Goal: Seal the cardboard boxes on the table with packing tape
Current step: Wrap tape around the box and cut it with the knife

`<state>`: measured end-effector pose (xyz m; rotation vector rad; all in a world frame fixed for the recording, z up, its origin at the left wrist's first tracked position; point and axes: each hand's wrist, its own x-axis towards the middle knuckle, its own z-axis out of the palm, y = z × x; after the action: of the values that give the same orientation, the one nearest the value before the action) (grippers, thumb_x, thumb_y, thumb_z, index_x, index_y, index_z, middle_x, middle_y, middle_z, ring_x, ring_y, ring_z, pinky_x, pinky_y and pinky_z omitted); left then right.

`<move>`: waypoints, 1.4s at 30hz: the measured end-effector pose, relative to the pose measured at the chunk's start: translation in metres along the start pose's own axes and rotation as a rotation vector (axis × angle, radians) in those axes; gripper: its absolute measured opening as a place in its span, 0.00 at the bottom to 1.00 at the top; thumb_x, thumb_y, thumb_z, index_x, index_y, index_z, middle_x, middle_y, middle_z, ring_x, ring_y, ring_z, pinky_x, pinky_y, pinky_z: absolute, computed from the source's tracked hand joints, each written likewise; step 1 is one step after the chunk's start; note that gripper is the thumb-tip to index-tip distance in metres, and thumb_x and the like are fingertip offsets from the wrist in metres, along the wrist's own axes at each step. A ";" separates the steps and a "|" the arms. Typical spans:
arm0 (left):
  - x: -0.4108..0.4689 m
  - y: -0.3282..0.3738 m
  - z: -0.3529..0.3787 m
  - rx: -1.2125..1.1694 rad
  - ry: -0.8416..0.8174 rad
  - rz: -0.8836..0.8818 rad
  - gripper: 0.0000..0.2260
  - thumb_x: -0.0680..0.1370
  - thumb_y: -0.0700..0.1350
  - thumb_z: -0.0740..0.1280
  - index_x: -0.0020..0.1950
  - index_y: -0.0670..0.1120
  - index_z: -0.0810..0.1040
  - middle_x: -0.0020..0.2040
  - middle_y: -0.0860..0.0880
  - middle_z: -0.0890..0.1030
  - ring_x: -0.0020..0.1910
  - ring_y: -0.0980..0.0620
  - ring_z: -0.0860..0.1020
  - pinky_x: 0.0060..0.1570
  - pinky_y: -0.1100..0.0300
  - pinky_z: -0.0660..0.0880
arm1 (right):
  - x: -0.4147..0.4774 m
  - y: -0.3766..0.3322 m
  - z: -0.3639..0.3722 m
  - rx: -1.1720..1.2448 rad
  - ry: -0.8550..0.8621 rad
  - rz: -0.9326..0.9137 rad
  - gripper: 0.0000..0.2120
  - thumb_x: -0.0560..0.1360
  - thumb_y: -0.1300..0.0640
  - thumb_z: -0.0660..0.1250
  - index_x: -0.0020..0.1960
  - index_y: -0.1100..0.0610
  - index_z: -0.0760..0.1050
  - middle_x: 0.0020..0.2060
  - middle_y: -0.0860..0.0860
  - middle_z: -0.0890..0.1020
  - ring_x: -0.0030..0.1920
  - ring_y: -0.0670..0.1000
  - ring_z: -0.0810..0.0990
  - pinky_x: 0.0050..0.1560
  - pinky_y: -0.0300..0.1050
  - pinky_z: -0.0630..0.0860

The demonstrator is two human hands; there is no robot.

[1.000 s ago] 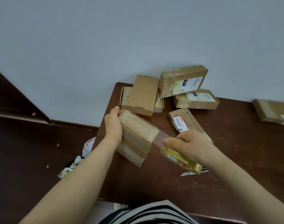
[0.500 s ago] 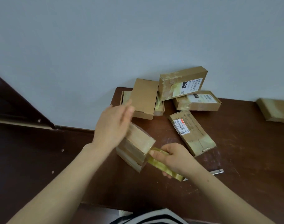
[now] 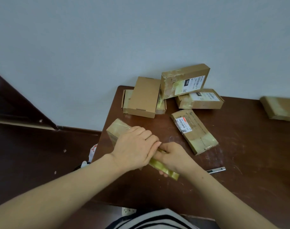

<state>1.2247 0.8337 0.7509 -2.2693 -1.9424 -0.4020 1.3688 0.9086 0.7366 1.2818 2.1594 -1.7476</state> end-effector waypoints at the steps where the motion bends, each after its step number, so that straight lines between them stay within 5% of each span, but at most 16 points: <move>1: 0.003 -0.001 -0.001 -0.005 0.014 0.014 0.18 0.80 0.49 0.55 0.47 0.47 0.83 0.40 0.50 0.82 0.39 0.49 0.79 0.46 0.56 0.75 | 0.000 -0.001 0.000 0.019 0.002 -0.002 0.13 0.75 0.48 0.64 0.41 0.58 0.76 0.24 0.53 0.80 0.25 0.53 0.78 0.27 0.43 0.76; 5: 0.013 -0.004 -0.005 -0.122 0.067 -0.007 0.14 0.79 0.47 0.59 0.53 0.46 0.84 0.41 0.51 0.84 0.40 0.51 0.81 0.42 0.59 0.74 | -0.006 -0.007 -0.005 0.109 0.012 -0.034 0.15 0.75 0.48 0.68 0.37 0.58 0.74 0.22 0.50 0.78 0.22 0.48 0.76 0.25 0.38 0.72; 10: 0.010 -0.037 -0.011 -0.762 0.101 -0.494 0.11 0.78 0.45 0.66 0.60 0.51 0.79 0.36 0.57 0.82 0.40 0.61 0.79 0.46 0.66 0.72 | -0.035 -0.033 -0.029 0.397 -0.176 -0.304 0.12 0.71 0.48 0.73 0.40 0.57 0.78 0.26 0.55 0.78 0.24 0.50 0.75 0.26 0.39 0.73; 13: 0.000 -0.056 0.003 -1.129 0.136 -0.703 0.10 0.77 0.37 0.66 0.58 0.42 0.81 0.41 0.51 0.83 0.38 0.63 0.79 0.42 0.71 0.73 | -0.028 -0.052 -0.024 0.416 -0.178 -0.362 0.06 0.73 0.57 0.68 0.42 0.60 0.76 0.27 0.53 0.79 0.26 0.50 0.76 0.29 0.41 0.74; 17: -0.007 -0.071 0.022 -1.224 0.248 -0.923 0.09 0.77 0.40 0.67 0.56 0.41 0.82 0.48 0.45 0.84 0.45 0.57 0.81 0.46 0.67 0.77 | 0.002 -0.070 0.002 0.398 -0.102 -0.293 0.06 0.77 0.61 0.66 0.42 0.62 0.75 0.26 0.53 0.78 0.26 0.50 0.75 0.28 0.39 0.73; 20: -0.015 -0.079 0.035 -1.459 0.155 -1.192 0.12 0.79 0.48 0.64 0.45 0.44 0.84 0.41 0.44 0.84 0.41 0.50 0.83 0.39 0.62 0.78 | 0.024 -0.080 0.019 0.340 -0.084 -0.218 0.08 0.76 0.56 0.67 0.42 0.61 0.76 0.29 0.55 0.78 0.28 0.51 0.75 0.31 0.41 0.74; 23: -0.020 -0.075 0.052 -1.644 0.133 -1.374 0.16 0.81 0.46 0.58 0.53 0.36 0.80 0.46 0.38 0.81 0.45 0.42 0.80 0.48 0.52 0.77 | 0.037 -0.082 0.027 0.339 -0.047 -0.180 0.10 0.76 0.54 0.68 0.41 0.60 0.77 0.30 0.55 0.79 0.27 0.49 0.76 0.29 0.37 0.74; 26: -0.020 -0.071 0.060 -1.547 0.197 -1.344 0.16 0.80 0.44 0.57 0.60 0.34 0.77 0.50 0.36 0.80 0.53 0.37 0.77 0.59 0.44 0.73 | 0.037 -0.082 0.026 0.346 -0.006 -0.177 0.15 0.77 0.50 0.67 0.43 0.62 0.77 0.29 0.55 0.79 0.27 0.50 0.77 0.27 0.36 0.74; 29: -0.022 -0.071 0.066 -1.558 0.258 -1.232 0.11 0.79 0.40 0.61 0.54 0.38 0.81 0.53 0.35 0.80 0.54 0.37 0.78 0.62 0.42 0.71 | 0.022 -0.076 0.021 0.341 0.006 -0.094 0.16 0.76 0.49 0.66 0.42 0.62 0.79 0.30 0.57 0.81 0.29 0.52 0.78 0.28 0.37 0.75; 33: -0.029 -0.074 0.074 -1.506 0.277 -1.106 0.12 0.78 0.40 0.64 0.40 0.50 0.84 0.42 0.48 0.79 0.47 0.46 0.72 0.52 0.50 0.68 | -0.019 -0.055 0.007 0.027 -0.011 -0.004 0.20 0.75 0.46 0.67 0.40 0.64 0.78 0.29 0.57 0.83 0.28 0.53 0.81 0.35 0.45 0.80; 42: -0.032 -0.073 0.081 -1.468 0.278 -1.096 0.10 0.78 0.44 0.65 0.42 0.52 0.85 0.45 0.50 0.78 0.49 0.46 0.71 0.49 0.50 0.67 | -0.075 -0.006 -0.010 -0.131 0.012 0.217 0.21 0.73 0.38 0.65 0.40 0.57 0.76 0.27 0.52 0.83 0.26 0.51 0.82 0.36 0.47 0.80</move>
<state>1.1586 0.8371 0.6586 -0.7616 -2.8799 -2.6934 1.4176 0.8760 0.7854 1.4339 2.0152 -1.4947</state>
